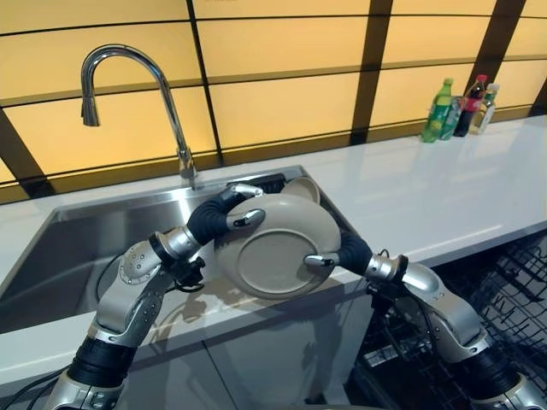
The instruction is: Pick up plates and place into dishwasher.
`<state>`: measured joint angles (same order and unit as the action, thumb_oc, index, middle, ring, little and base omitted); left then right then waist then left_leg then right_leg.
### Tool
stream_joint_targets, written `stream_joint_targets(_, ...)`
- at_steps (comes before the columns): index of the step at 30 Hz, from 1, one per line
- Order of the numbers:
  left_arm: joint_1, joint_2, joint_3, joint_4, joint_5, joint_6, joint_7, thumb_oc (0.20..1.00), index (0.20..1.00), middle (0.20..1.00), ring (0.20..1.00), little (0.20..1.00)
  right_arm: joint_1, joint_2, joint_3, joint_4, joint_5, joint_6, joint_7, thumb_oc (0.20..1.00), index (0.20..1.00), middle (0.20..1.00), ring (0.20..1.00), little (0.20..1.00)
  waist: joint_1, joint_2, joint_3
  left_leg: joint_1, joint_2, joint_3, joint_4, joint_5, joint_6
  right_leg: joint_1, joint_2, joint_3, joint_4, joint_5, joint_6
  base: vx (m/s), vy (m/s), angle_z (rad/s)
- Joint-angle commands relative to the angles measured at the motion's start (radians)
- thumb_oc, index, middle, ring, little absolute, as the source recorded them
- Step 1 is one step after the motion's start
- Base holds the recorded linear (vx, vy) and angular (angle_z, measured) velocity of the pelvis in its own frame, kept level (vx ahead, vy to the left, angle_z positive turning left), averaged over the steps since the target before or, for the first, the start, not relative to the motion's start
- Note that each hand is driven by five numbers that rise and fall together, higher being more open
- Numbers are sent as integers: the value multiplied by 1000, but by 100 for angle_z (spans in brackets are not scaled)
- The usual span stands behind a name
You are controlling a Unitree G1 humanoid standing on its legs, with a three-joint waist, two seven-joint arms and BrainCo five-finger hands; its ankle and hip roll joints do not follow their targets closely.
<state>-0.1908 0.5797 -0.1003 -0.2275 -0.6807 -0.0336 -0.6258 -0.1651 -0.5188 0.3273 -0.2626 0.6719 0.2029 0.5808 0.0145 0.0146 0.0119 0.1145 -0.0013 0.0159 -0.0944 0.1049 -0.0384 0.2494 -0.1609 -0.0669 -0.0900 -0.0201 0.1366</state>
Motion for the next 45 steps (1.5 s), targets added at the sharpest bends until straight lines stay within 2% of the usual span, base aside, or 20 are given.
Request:
stream_joint_targets(1,-104,-84,-76,-18,-28,-48,-6,200,200,200,200,200,-73,129,87,-88,76,-34,-33,200,200,200,200,200,27,-6,6,51,-15,-6,7,-112,20,-95,41,-6,3,74,-16,0,0,0)
stream_joint_targets(9,-87,-102,-54,-17,-19,-47,-17,200,200,200,200,200,-45,161,63,-71,53,-18,-61,200,200,200,200,200,24,-1,-1,49,-14,3,7,-115,22,-100,39,-7,3,74,-16,0,0,0)
stream_joint_targets(16,-90,-90,-44,0,-10,-37,72,200,200,200,200,200,-39,116,56,-58,-3,30,-38,200,200,200,200,200,17,-5,-1,52,-9,18,7,-115,20,-96,38,-12,3,72,-19,-10,-4,0)
stream_joint_targets(17,-85,-83,-39,1,-21,-37,96,369,369,369,369,369,-38,100,48,-56,-3,30,-38,200,200,200,200,200,16,-7,-3,52,-7,21,7,-114,20,-95,38,-15,3,72,-19,-44,-18,0)
stream_joint_targets(18,-81,-80,-35,2,-16,-38,119,821,821,821,821,821,-38,89,40,-57,-4,26,-40,200,200,200,200,200,15,-8,-3,52,-6,22,7,-113,19,-95,39,-16,3,72,-20,-53,-21,0)
stream_joint_targets(19,-77,-78,-29,7,-16,-40,133,1000,1000,1000,1000,1000,-37,80,28,-57,-1,24,-46,200,200,200,200,200,15,-10,-4,52,-5,23,7,-114,19,-95,40,-17,3,72,-20,-44,-19,0)
stream_joint_targets(23,-58,-79,-9,5,-13,-77,196,1000,1000,1000,1000,1000,-37,62,-7,-51,-17,12,-73,200,200,200,200,200,14,-13,-3,54,-1,25,7,-114,18,-92,44,-22,3,71,-24,-46,-24,0)
stream_joint_targets(26,-50,-81,21,5,-13,-110,296,1000,1000,1000,1000,1000,-47,48,-50,-45,-25,-6,-119,200,200,200,200,200,13,-18,-4,59,4,26,7,-116,16,-86,49,-23,3,67,-29,-32,-36,0)
stream_joint_targets(30,-42,-96,58,9,-3,-145,368,1000,1000,1000,1000,1000,-61,37,-100,-48,-47,-10,-175,200,200,200,200,200,8,-21,-5,65,8,27,7,-119,14,-81,58,-18,3,62,-34,-13,-50,0)
stream_joint_targets(38,-48,-81,130,13,6,-214,463,1000,1000,1000,1000,1000,-83,-16,-223,-43,-98,-27,-270,200,200,200,200,200,-16,-25,-19,65,21,49,7,-122,9,-96,83,12,3,58,-47,-24,-78,-10)
stream_joint_targets(45,-51,-47,187,8,16,-262,512,1000,1000,1000,1000,1000,-65,-63,-339,-32,-141,-72,-351,200,200,200,200,200,-51,-26,-25,73,34,83,7,-126,9,-110,113,68,3,51,-61,-20,-101,-29)
